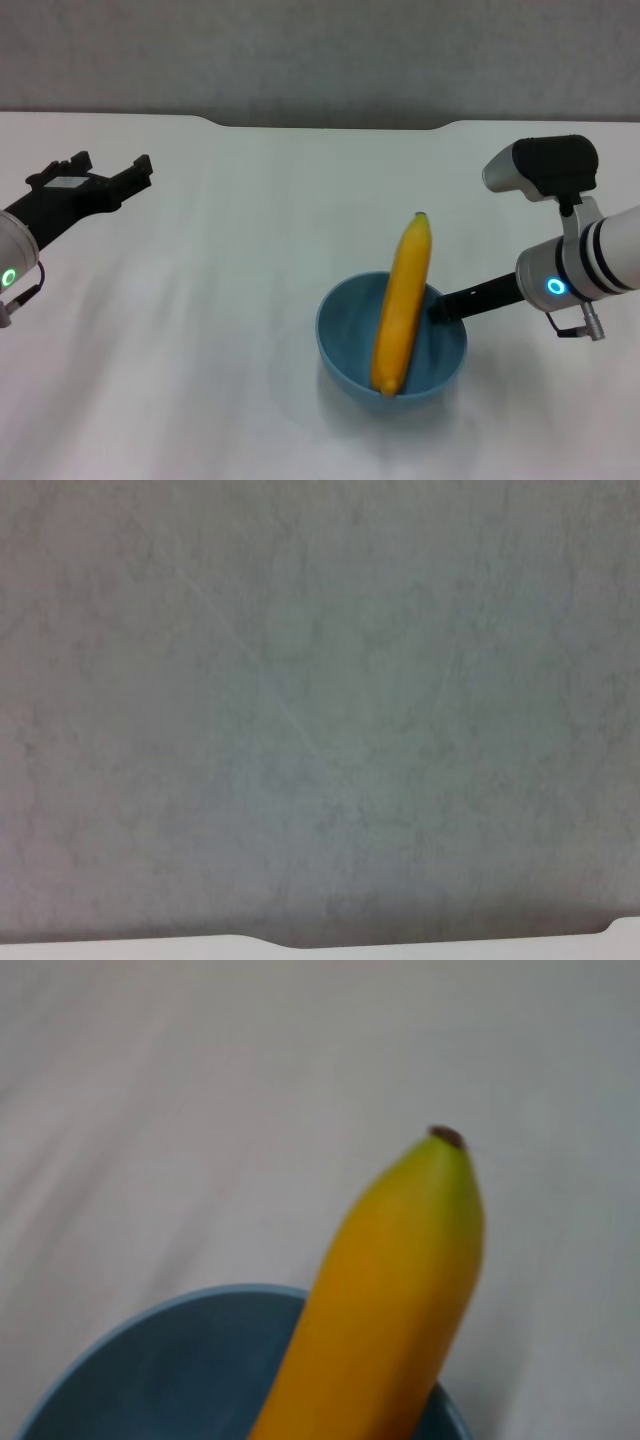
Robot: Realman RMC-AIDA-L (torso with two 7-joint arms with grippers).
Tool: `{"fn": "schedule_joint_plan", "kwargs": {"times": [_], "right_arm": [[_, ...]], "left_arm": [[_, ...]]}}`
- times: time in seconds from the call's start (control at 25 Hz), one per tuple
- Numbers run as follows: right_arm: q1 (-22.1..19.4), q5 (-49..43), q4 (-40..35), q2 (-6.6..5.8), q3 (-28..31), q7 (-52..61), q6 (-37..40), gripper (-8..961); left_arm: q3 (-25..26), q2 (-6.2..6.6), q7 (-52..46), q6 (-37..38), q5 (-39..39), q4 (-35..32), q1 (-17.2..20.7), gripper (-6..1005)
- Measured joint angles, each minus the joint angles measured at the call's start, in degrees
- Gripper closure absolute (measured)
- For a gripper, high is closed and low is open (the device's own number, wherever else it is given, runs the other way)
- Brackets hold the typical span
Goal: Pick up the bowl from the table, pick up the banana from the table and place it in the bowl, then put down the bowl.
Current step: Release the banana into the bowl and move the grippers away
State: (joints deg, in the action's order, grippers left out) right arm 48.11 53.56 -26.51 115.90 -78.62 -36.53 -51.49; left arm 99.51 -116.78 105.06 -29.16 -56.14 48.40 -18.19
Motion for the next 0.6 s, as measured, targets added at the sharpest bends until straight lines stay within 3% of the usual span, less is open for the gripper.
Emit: {"fn": "schedule_joint_plan", "kwargs": {"times": [0.6], "right_arm": [[-0.31, -0.02, 0.15, 0.03, -0.66, 0.24, 2.57, 905]], "left_arm": [[-0.41, 0.00, 0.77, -0.16, 0.53, -0.07, 0.46, 91]]}}
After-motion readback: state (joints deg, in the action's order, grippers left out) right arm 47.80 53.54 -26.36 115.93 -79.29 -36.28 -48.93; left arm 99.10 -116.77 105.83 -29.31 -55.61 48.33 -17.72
